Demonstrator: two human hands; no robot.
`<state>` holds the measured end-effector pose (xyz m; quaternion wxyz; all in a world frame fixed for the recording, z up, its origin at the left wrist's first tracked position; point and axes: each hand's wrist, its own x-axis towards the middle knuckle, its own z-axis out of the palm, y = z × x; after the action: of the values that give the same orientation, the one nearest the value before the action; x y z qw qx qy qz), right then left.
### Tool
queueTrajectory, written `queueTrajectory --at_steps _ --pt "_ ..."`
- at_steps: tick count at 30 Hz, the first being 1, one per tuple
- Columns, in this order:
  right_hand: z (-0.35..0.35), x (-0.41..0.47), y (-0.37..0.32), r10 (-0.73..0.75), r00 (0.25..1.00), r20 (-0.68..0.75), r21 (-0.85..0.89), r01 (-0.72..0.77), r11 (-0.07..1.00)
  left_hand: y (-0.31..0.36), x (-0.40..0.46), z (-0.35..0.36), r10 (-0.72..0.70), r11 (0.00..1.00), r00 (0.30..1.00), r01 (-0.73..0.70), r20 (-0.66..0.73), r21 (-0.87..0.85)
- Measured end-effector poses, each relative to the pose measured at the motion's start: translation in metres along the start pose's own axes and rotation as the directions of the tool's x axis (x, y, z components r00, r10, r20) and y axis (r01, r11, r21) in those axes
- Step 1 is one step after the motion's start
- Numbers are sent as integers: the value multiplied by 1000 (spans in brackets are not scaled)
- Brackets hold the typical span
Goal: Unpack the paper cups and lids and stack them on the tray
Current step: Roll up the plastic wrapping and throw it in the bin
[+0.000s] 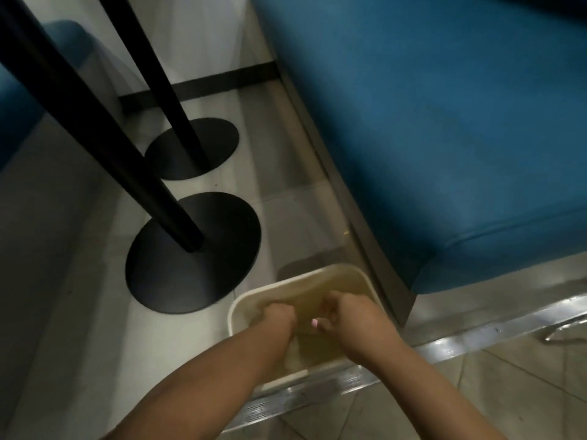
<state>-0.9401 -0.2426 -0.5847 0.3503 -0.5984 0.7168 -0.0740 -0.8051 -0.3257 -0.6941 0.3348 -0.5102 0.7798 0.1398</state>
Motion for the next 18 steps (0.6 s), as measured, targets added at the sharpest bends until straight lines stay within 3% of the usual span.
queueTrajectory --at_steps 3,5,7,8,11,13,14,18 --pt "-23 -17 -22 19 999 -34 -17 -20 1000 -9 -30 -19 193 968 980 -183 -47 169" --pt "-40 -32 -40 13 999 -34 -26 -14 1000 -17 -58 -35 211 951 977 -203 -12 232" --pt "-61 -51 -67 -11 999 -39 -61 9 998 -24 -98 -58 212 967 972 -194 -102 163" --pt "-69 -63 -79 -27 998 -48 -65 24 998 -24 -123 -68 220 975 958 -218 -183 32" --pt "-95 -100 -132 -125 990 -60 -16 124 992 -50 -208 -104 123 929 853 -278 -507 -243" --pt "-111 -130 -174 -154 988 -23 -1 154 988 -74 -267 -114 -13 757 832 -354 -554 -549" --pt "-120 -145 -195 -171 985 -9 3 172 985 -86 -296 -127 -64 712 876 -296 -478 -637" --pt "-154 -198 -277 -310 950 22 -26 311 950 -135 -389 -174 -91 824 883 -193 -461 -533"
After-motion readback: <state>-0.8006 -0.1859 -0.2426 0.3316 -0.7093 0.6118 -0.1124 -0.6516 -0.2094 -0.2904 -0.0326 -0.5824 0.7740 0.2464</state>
